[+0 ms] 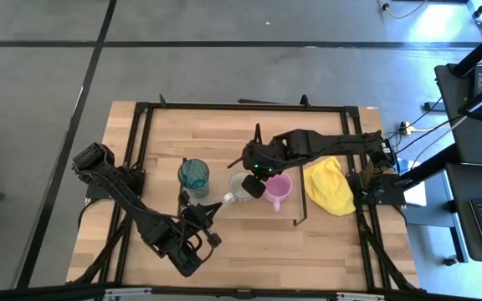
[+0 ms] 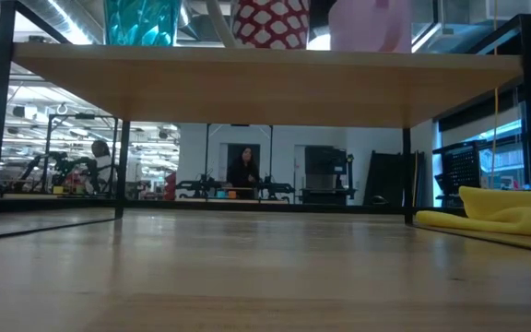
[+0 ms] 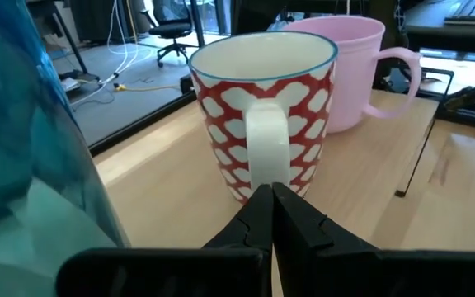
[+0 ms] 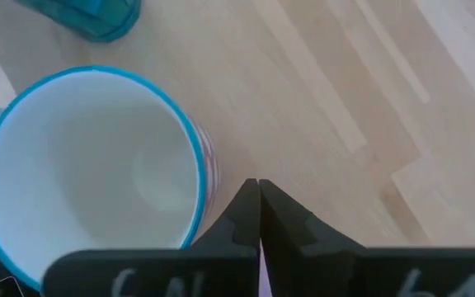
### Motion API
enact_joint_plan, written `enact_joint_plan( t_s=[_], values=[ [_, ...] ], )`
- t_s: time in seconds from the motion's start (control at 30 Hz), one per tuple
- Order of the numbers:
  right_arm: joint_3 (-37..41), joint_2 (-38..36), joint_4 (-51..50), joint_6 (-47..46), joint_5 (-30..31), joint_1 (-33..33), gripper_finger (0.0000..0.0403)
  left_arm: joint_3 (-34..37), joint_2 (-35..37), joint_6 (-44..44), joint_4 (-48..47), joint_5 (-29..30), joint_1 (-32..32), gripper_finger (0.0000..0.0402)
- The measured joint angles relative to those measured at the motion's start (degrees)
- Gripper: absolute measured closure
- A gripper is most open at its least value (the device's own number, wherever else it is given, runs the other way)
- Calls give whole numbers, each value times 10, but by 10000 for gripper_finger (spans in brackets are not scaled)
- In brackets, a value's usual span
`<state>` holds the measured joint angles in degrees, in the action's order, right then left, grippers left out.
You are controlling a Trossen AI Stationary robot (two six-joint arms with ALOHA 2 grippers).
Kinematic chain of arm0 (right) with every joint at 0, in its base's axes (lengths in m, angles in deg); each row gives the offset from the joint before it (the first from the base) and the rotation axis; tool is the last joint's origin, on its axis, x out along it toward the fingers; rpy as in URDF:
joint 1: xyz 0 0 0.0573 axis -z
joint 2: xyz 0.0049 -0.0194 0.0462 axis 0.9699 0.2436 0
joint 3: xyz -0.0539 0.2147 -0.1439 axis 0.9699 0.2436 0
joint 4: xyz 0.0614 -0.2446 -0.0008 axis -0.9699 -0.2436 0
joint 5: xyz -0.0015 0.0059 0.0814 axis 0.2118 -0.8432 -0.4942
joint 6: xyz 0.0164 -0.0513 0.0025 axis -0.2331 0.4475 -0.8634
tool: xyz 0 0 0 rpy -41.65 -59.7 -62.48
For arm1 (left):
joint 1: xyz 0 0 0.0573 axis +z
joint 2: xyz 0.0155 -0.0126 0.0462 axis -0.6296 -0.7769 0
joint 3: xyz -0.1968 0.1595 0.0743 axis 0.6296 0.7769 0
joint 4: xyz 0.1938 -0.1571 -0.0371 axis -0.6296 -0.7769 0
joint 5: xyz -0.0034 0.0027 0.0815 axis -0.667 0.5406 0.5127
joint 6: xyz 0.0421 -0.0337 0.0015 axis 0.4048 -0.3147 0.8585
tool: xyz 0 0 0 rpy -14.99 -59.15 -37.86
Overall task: Stack small to large cups/mugs on shelf
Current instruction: Put the red cup on the shelf
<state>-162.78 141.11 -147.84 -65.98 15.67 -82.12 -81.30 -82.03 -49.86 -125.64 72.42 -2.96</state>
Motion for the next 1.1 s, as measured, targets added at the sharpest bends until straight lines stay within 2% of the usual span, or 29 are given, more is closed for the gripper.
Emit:
enact_joint_plan(
  t_s=[0.37,1.1],
  values=[
    [0,0,7,-13,-1,-7,400,0,0,-31,-47,0,-9,402],
    [0,0,13,-12,-10,-22,400,0,0,-31,-46,-4,13,402]
  ],
)
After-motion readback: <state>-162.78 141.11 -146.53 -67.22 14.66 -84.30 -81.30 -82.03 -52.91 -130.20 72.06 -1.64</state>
